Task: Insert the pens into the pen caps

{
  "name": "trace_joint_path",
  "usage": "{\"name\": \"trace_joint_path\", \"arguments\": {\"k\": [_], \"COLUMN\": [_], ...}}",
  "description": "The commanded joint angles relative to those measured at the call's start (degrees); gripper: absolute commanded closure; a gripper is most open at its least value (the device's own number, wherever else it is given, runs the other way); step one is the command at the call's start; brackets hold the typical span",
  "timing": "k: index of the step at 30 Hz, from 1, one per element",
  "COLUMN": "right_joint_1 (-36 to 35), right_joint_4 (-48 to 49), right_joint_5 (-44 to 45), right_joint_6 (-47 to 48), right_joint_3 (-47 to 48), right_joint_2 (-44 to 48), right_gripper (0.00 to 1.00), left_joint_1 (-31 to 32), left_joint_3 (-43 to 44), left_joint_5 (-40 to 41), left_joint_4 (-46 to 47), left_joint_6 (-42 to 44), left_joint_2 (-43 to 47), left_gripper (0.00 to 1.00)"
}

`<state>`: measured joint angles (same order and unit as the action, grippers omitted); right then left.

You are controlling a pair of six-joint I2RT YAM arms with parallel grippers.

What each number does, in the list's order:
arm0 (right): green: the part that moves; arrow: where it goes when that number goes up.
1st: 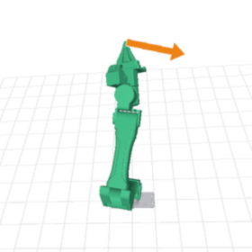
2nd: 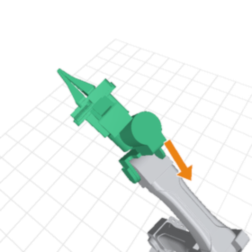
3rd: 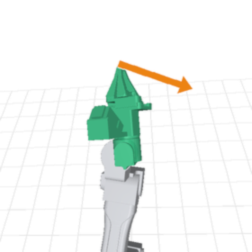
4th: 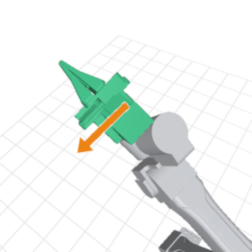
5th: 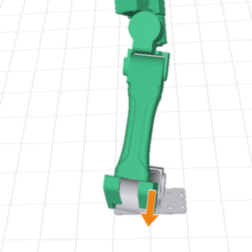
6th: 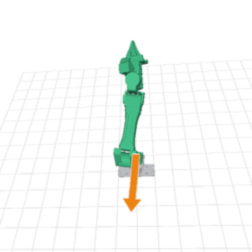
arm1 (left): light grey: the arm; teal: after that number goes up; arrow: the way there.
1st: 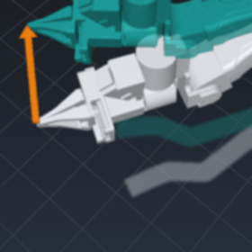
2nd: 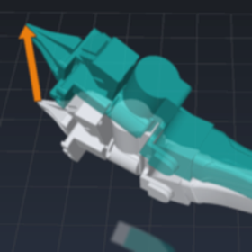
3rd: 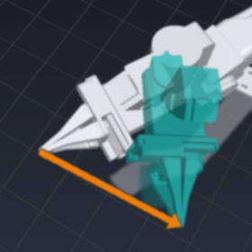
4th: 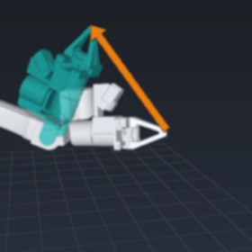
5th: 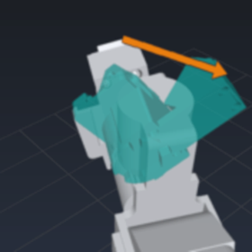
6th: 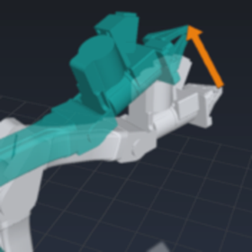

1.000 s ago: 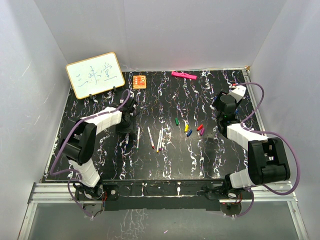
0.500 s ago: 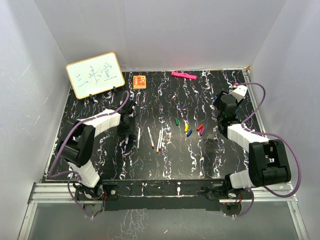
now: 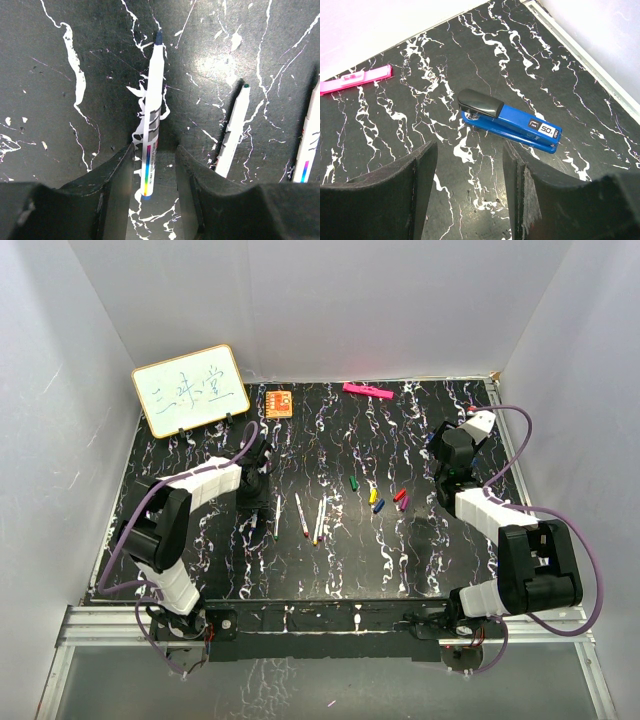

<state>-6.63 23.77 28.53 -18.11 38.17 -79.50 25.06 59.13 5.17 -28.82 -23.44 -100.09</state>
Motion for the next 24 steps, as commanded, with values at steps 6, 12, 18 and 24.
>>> {"name": "trace_joint_path", "arguments": {"k": [6,12,18,24], "right_joint_1": [-0.05,-0.05,-0.08,-2.70], "right_joint_4": [1.47,-1.67,-6.14,-11.51], "right_joint_5": [-0.06,-2.38,-4.38,-3.66], "right_joint_6": [-0.22,-1.69,-4.91,-5.79], "right_joint_3": [1.63,2.31,2.15,4.02], "right_joint_2": [1.29,0.57,-1.39,-3.69], "right_gripper": [0.48,0.55,0.67,0.70], "left_joint_1": [0.52,0.52,0.52,0.52], "left_joint_3": [-4.47,-4.26,-3.61,-3.58], "left_joint_5": [-4.08,-4.67,-1.71,-2.31], "left_joint_4": [-4.29,-4.49,-5.73,-4.87], "left_joint_6": [-1.23,-0.52,0.43,0.32], "left_joint_2": [-6.64,-8.06,-9.88,-10.67], "left_gripper": [0.79,1.00,1.00,1.00]}}
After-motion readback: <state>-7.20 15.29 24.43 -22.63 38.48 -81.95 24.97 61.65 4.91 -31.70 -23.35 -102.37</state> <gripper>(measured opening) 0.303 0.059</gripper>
